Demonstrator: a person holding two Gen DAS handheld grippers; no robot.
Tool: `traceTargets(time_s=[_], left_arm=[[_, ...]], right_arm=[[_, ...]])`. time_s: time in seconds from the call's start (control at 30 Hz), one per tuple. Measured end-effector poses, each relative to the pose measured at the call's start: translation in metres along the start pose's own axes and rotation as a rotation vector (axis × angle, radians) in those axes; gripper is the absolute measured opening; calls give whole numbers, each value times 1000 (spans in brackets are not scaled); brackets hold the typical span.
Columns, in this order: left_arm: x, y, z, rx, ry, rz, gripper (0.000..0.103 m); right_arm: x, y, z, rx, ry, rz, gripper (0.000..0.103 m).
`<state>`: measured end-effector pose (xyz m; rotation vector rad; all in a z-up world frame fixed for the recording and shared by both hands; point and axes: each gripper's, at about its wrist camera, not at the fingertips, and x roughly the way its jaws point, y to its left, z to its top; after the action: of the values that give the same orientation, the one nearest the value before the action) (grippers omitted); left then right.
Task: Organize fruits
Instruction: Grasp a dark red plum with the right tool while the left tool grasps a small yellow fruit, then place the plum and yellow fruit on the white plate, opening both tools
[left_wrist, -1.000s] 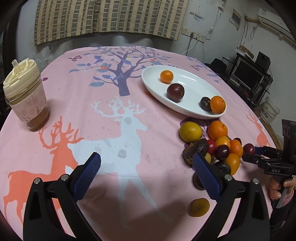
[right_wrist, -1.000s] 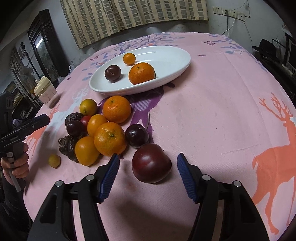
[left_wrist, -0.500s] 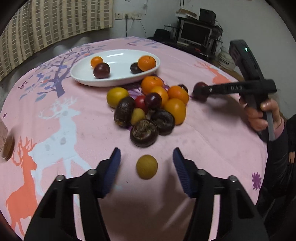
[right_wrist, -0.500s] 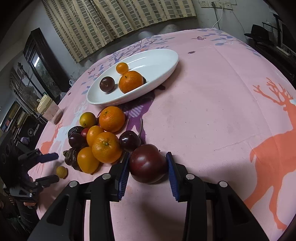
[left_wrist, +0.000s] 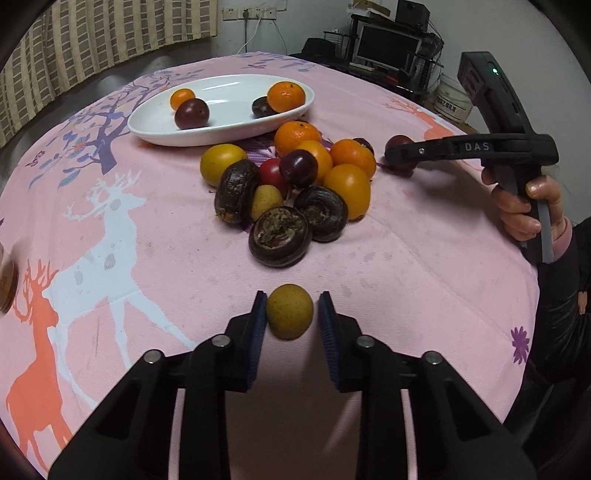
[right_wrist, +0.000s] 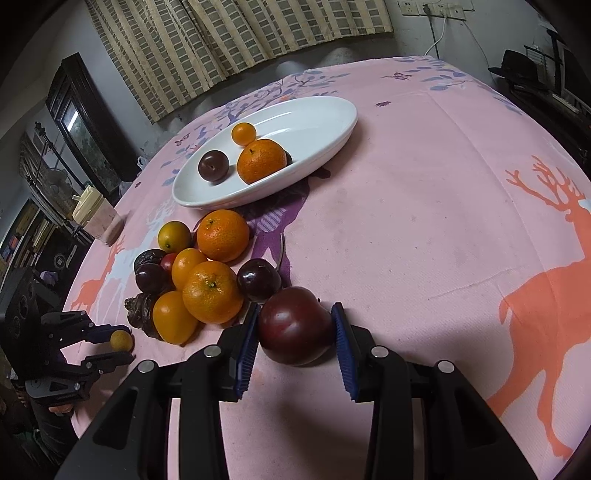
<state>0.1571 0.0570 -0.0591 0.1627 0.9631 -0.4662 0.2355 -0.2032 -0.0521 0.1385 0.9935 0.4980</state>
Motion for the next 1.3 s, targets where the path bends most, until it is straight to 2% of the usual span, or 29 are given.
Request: traceTargets(time_s=[0.2, 0.33, 0.47, 0.53, 0.6, 0.67, 0.73, 0.8, 0.93, 0.97, 1.0, 1.03, 1.1, 1.2, 1.3], left_arm=[[-4, 5, 1, -31, -9, -15, 24], [-20, 17, 20, -67, -61, -30, 24], [-32, 45, 78, -148, -158, -1, 24], [-26, 60, 111, -202, -197, 18, 24], [-10, 72, 142, -250, -212, 36, 24], [10, 81, 163, -285, -202, 44, 24], [34, 84, 176, -316, -170, 10, 24], [54, 77, 184, -284, -124, 19, 24], [73, 72, 189, -252, -90, 50, 25], [76, 73, 189, -260, -79, 62, 32], [77, 75, 187, -270, -72, 76, 62], [73, 76, 184, -282, -88, 93, 85], [53, 76, 177, -292, -176, 143, 89], [31, 73, 171, -267, -214, 160, 96], [13, 74, 156, -288, -241, 175, 98]], right_arm=[[-5, 0, 0, 9, -34, 19, 39], [-12, 4, 15, 30, -76, 101, 39], [-17, 21, 59, 23, -175, 73, 39], [-10, 23, 86, 51, -224, 77, 39], [5, 22, 110, 79, -236, 59, 39], [30, 18, 129, 99, -215, 29, 39], [52, 13, 138, 111, -183, 5, 39], [67, 10, 143, 112, -153, -6, 39], [78, 12, 144, 89, -131, -8, 40], [77, 14, 142, 81, -131, -4, 48], [73, 15, 141, 75, -140, 3, 56], [66, 16, 138, 69, -164, 10, 64], [52, 22, 133, 38, -201, 17, 66], [33, 27, 119, 1, -241, 13, 68], [22, 25, 104, -14, -237, 5, 69]])
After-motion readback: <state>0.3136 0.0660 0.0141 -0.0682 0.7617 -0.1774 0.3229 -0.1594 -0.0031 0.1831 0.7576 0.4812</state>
